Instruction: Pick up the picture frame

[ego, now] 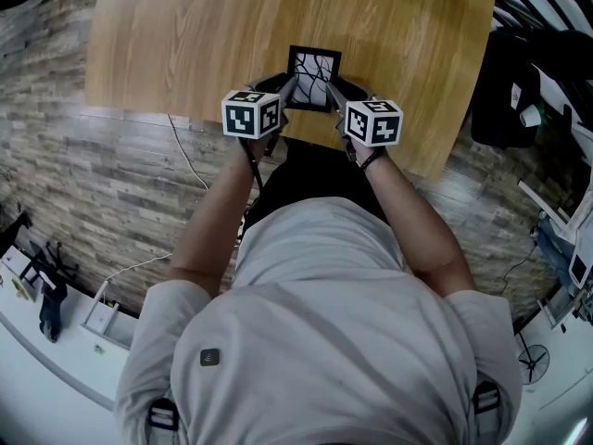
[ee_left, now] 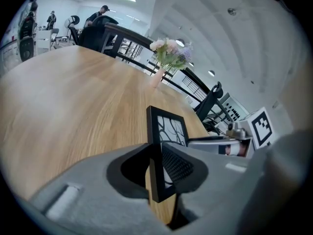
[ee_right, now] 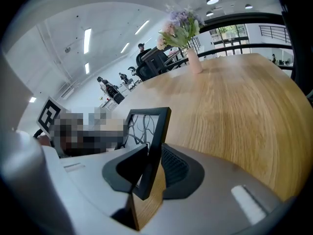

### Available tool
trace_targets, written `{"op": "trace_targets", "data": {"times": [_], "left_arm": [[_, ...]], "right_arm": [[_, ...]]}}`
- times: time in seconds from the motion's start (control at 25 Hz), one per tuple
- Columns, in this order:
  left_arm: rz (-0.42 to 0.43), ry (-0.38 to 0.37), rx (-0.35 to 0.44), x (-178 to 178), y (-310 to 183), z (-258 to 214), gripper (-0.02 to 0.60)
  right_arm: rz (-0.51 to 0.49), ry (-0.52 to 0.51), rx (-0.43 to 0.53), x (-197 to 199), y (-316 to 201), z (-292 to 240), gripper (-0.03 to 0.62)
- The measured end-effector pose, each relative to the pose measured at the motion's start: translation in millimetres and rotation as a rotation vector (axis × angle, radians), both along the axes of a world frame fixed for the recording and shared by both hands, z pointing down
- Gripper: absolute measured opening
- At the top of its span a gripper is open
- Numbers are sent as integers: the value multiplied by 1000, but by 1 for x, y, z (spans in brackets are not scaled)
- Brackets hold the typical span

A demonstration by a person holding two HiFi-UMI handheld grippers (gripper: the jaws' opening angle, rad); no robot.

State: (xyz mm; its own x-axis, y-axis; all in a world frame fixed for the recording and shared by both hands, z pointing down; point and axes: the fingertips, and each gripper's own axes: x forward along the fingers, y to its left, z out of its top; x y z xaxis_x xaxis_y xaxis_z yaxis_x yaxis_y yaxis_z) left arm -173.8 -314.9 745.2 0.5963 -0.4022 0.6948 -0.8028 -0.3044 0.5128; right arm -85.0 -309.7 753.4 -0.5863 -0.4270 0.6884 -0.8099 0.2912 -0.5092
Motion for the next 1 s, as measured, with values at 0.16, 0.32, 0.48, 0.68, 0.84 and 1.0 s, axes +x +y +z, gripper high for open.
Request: {"op": "trace_targets", "data": {"times": [0.16, 0.32, 0.48, 0.68, 0.84, 1.0], "left_arm": [[9, 9, 78, -5, -3, -36, 80], [6, 26, 161, -12, -13, -76, 80], [9, 24, 251, -21, -20, -118, 80], [30, 11, 391, -25, -21, -177, 77], [54, 11, 490, -25, -11, -223, 77], [73, 2, 579, -31, -2, -261, 77]], "right_arm": [[-18, 1, 81, -5, -4, -36, 98], [-27, 8, 184, -12, -16, -82, 98], [-23, 8, 298, -21, -20, -130, 91], [25, -12, 406, -24, -16, -184, 87], [58, -20, 495, -24, -7, -226, 86], [70, -16, 580, -29, 1, -264, 86]]}}
